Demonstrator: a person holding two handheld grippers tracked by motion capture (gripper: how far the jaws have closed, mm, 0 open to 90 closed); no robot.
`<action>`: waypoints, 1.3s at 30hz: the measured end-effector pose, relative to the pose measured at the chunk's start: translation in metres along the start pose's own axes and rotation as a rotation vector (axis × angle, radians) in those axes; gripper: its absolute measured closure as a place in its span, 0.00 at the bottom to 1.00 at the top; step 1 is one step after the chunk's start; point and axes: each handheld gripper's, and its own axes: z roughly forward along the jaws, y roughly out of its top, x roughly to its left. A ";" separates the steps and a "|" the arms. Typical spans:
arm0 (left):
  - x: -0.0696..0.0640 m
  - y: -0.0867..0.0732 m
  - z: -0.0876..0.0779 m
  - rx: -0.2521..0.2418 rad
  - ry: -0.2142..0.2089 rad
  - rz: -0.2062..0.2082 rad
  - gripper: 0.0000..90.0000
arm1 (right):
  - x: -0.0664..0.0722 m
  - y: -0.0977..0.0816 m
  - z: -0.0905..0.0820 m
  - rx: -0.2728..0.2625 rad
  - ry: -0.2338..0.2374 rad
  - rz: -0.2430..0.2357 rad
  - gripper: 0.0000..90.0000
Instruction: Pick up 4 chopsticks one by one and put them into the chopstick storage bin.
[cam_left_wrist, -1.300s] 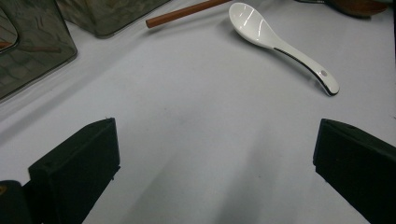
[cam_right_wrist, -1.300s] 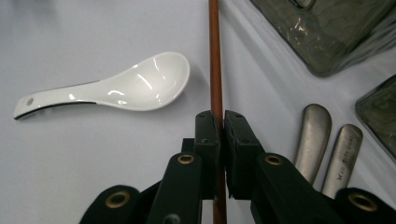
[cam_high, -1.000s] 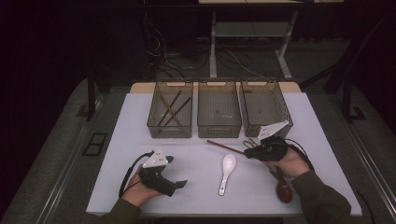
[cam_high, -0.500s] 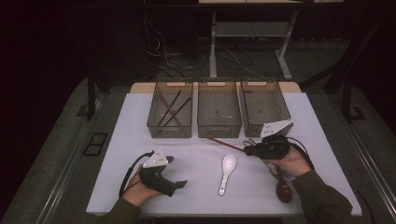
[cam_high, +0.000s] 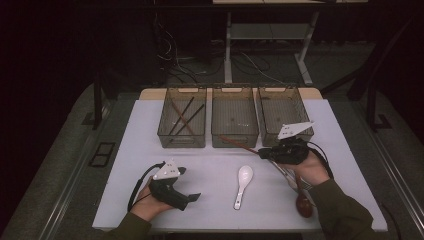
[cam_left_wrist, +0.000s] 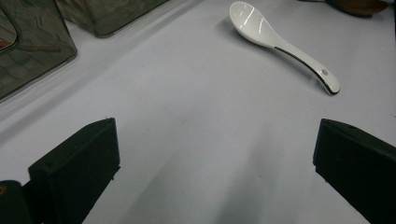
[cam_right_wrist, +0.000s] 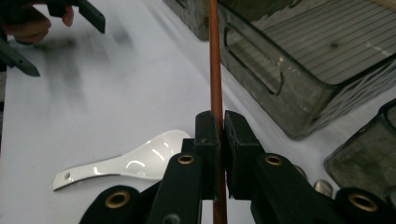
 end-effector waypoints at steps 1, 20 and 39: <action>0.000 0.000 0.000 -0.001 0.000 -0.001 0.00 | 0.000 0.002 0.000 0.000 -0.004 0.003 0.93; 0.001 0.000 0.001 0.001 0.005 -0.012 0.00 | 0.000 0.034 0.017 0.018 -0.044 0.064 0.93; -0.001 0.001 0.001 -0.009 0.005 -0.009 0.00 | 0.000 0.082 0.053 0.029 -0.070 0.062 0.93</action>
